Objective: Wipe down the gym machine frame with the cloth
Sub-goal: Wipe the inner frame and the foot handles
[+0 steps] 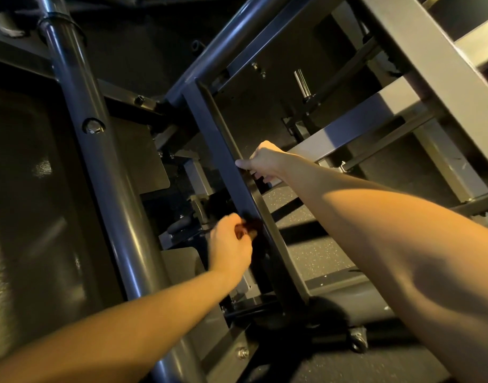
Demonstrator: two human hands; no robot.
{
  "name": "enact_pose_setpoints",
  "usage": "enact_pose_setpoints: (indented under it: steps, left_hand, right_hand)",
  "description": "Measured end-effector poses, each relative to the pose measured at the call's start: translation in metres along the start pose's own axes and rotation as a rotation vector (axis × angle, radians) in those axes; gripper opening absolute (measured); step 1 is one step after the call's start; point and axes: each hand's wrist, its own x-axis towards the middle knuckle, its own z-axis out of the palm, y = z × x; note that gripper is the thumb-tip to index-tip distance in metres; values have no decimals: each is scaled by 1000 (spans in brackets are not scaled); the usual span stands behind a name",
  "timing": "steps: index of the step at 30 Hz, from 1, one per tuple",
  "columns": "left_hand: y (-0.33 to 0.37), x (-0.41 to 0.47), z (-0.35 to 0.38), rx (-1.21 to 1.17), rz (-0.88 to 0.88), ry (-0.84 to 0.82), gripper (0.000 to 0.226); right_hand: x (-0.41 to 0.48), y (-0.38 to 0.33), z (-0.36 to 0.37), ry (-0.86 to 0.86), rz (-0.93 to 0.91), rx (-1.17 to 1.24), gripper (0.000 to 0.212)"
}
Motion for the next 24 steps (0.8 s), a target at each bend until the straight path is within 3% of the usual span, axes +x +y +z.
enact_pose_setpoints:
  steps: [2, 4, 10, 12, 15, 16, 22, 24]
  left_hand:
    - [-14, -37, 10, -26, -47, -166, 26]
    - [-17, -43, 11, 55, -7, -206, 26]
    - [22, 31, -7, 62, 36, 172, 18]
    - [5, 9, 5, -8, 2, 61, 21]
    - [-21, -51, 17, 36, -55, -237, 30]
    - [-23, -54, 16, 51, -34, -250, 30]
    - [18, 43, -5, -21, -8, 197, 16]
    - [4, 25, 9, -65, -51, 123, 18]
  right_hand:
    - [1, -1, -1, -6, -4, -5, 52]
    - [2, 1, 0, -5, -5, -6, 51]
    - [5, 4, 2, -21, -1, 18, 51]
    - [6, 1, 0, -22, 6, 27, 50]
    - [8, 2, -1, -20, 24, 24, 49]
    - [7, 3, 0, -22, 19, 23, 49]
    - [9, 4, 1, -29, 4, 34, 53]
    - [10, 3, -1, -25, 5, 34, 54]
